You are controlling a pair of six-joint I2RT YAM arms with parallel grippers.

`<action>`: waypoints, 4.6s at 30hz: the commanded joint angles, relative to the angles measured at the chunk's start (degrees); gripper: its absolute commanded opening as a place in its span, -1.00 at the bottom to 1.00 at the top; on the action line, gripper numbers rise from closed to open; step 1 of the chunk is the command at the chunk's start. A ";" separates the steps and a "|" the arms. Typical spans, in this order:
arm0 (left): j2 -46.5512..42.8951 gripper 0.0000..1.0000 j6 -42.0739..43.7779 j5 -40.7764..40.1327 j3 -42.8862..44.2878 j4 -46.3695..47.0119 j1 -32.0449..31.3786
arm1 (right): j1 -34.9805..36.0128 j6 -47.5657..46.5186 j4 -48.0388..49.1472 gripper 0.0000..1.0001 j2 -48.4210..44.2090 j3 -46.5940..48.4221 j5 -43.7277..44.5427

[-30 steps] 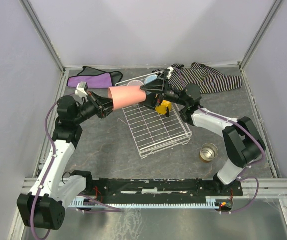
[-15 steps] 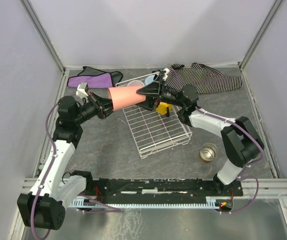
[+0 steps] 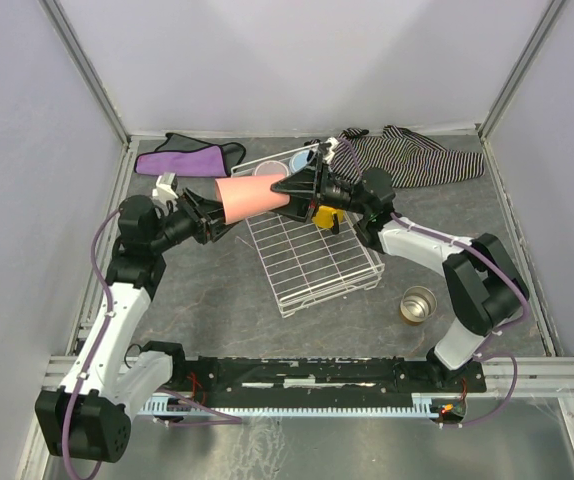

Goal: Load the cups into the dish rack

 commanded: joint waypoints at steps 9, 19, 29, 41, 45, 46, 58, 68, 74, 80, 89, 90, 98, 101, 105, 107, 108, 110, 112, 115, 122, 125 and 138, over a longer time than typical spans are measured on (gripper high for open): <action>-1.34 0.15 8.89 -4.24 0.15 -10.85 0.94 | -3.43 -4.42 -2.36 -0.30 -5.62 -0.31 0.35; -1.83 0.32 12.39 -7.57 2.38 -16.55 4.66 | -6.45 -8.16 -7.65 -0.34 -8.10 -1.53 -1.04; 1.91 0.33 22.40 -12.20 12.51 -26.08 8.41 | -9.35 -43.69 -56.56 -0.41 -14.96 8.30 -1.69; 1.73 0.32 22.21 -15.28 9.53 -23.19 9.11 | -9.13 -74.20 -95.51 -0.51 -12.17 23.46 17.73; 0.51 0.32 23.38 -17.55 7.44 -23.94 9.06 | -7.54 -80.09 -101.69 -0.52 -8.89 30.03 26.12; 0.24 0.32 23.66 -17.93 7.04 -24.17 9.02 | -6.94 -80.92 -102.58 -0.53 -7.87 31.53 27.49; 1.38 0.36 27.39 -21.80 5.63 -25.87 9.03 | 2.17 -89.18 -118.75 -0.57 8.28 58.15 44.95; 2.71 0.36 28.92 -22.64 7.78 -27.02 9.08 | 3.50 -90.32 -122.72 -0.60 15.04 63.69 48.34; 2.66 0.36 28.95 -22.26 7.56 -27.13 9.01 | 4.05 -90.64 -120.80 -0.62 16.90 63.29 48.96; 2.77 0.36 29.05 -22.01 7.27 -27.09 9.08 | 4.62 -91.28 -117.98 -0.63 18.75 63.16 49.40; 2.88 0.36 29.38 -22.09 7.45 -27.25 9.05 | 5.67 -93.12 -120.44 -0.64 24.97 69.40 51.00; 2.90 0.36 29.40 -22.13 7.51 -27.28 9.07 | 5.76 -93.20 -120.15 -0.64 25.04 69.21 51.24; 3.41 0.36 29.41 -21.93 7.71 -26.97 9.07 | 6.12 -93.77 -120.30 -0.64 26.08 68.02 52.94; 3.53 0.36 29.40 -21.97 7.56 -26.96 9.08 | 6.33 -93.67 -119.44 -0.64 26.06 67.33 52.95; 3.49 0.36 29.49 -21.82 7.64 -27.00 9.03 | 6.47 -93.58 -119.00 -0.64 26.56 67.30 53.66; 3.41 0.36 29.60 -21.83 7.73 -27.20 9.07 | 6.58 -93.54 -118.35 -0.64 26.60 66.91 53.68; 3.41 0.36 29.66 -21.82 7.72 -27.28 9.07 | 6.58 -93.43 -118.18 -0.64 26.67 66.85 53.48; 3.42 0.36 29.71 -21.77 7.52 -27.44 9.00 | 6.63 -93.21 -118.31 -0.64 27.17 67.32 53.19; 3.33 0.36 29.76 -21.74 7.43 -27.41 9.06 | 6.74 -92.99 -118.60 -0.64 27.61 67.85 52.72; 3.38 0.36 29.76 -21.60 7.38 -27.45 9.05 | 7.10 -92.89 -119.05 -0.64 27.89 67.94 52.32; 3.30 0.36 29.78 -21.56 7.32 -27.57 9.06 | 7.71 -91.78 -117.54 -0.63 26.72 64.18 50.30; 3.15 0.36 29.76 -21.57 7.08 -27.53 9.03 | 8.01 -91.02 -116.07 -0.63 26.11 62.67 49.55; 2.91 0.35 30.36 -20.99 7.07 -28.53 9.08 | 8.06 -92.51 -116.59 0.26 24.49 64.36 51.72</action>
